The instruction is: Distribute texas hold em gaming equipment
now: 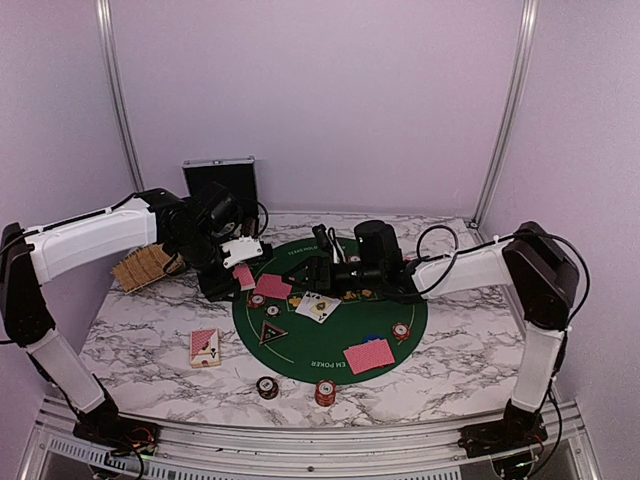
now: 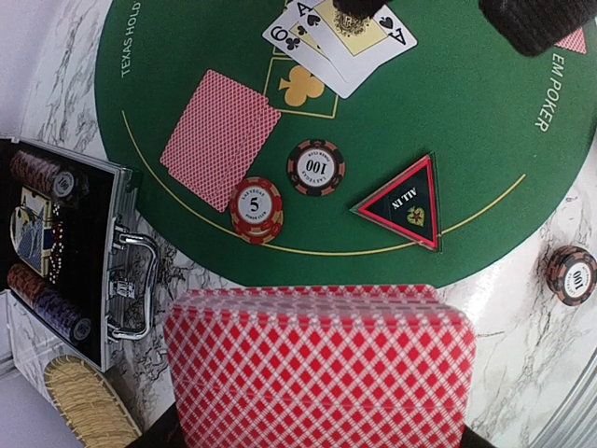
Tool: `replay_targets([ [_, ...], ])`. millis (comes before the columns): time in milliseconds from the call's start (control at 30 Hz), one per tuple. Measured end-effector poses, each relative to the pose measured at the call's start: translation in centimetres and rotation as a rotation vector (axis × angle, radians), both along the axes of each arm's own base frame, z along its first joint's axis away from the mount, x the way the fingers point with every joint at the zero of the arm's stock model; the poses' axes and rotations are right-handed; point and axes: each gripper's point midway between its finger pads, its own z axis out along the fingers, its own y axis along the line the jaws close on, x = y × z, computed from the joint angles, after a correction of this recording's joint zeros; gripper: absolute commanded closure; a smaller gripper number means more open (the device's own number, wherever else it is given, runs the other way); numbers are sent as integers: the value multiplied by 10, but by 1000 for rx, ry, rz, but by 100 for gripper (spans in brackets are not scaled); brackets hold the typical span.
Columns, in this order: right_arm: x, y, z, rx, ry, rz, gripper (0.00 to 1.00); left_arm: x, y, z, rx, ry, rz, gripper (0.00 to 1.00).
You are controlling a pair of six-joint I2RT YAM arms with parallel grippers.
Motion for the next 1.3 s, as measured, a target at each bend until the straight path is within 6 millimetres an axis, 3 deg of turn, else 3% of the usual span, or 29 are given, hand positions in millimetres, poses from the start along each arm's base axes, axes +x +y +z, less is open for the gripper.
replay_targets([
  [167,-11,17,-4,134,183,68,8,1,-1,1,-3,-4,0,100],
  [600,-16,55,-6,276,398,154,9,1,-5,6,-26,-1,-8,100],
  [1000,-15,86,16,357,462,207,10,0,-8,7,-38,5,-13,100],
  [1300,-21,108,9,369,516,239,12,0,-8,7,-38,5,-13,100],
])
